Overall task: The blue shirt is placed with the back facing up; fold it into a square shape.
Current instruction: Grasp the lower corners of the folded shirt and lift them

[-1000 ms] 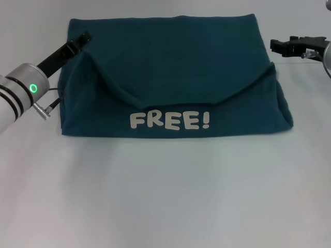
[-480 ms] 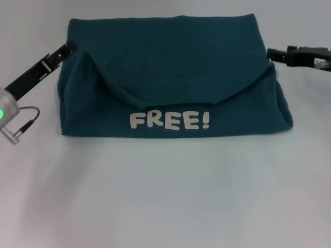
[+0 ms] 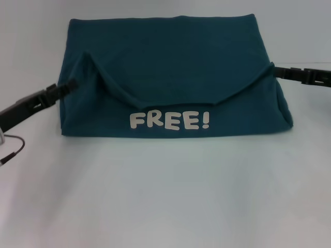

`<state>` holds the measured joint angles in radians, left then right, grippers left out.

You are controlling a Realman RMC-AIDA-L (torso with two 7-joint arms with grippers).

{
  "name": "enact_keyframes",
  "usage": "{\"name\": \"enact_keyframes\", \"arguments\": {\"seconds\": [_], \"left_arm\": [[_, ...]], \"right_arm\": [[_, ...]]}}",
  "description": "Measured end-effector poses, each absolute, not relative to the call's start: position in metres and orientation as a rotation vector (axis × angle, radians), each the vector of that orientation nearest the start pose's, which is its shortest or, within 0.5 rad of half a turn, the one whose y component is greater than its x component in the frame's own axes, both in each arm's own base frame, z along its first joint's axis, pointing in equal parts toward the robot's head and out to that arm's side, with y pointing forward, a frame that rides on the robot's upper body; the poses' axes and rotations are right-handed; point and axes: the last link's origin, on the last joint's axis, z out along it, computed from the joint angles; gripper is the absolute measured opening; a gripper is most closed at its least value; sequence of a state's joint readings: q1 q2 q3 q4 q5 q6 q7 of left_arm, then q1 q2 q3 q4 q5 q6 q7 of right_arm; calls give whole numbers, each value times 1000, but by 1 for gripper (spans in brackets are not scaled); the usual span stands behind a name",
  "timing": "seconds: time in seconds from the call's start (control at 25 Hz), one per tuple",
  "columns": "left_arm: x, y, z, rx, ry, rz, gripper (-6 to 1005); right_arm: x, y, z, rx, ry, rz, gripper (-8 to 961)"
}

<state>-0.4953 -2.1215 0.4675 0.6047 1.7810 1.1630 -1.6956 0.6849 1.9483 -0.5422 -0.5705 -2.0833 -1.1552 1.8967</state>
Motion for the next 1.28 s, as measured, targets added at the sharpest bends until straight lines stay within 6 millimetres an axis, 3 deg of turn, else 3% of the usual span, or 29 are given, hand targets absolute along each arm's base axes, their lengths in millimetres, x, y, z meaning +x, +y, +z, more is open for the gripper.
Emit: {"name": "enact_keyframes", "arguments": {"seconds": [0.48,0.88,1.28], "left_arm": [[-336,347,22,-1995,-1148,-733,750],[-340,358,-6,-2023,-1097,-484,740],[-336,366,-16,-2038,-1080,-432,730]], "right_arm": [[294,406,76,-2161,1333,670,676],[293,408,71,-2139,1370,684,675],[296,407,72,-2111,1392,683,675]]}}
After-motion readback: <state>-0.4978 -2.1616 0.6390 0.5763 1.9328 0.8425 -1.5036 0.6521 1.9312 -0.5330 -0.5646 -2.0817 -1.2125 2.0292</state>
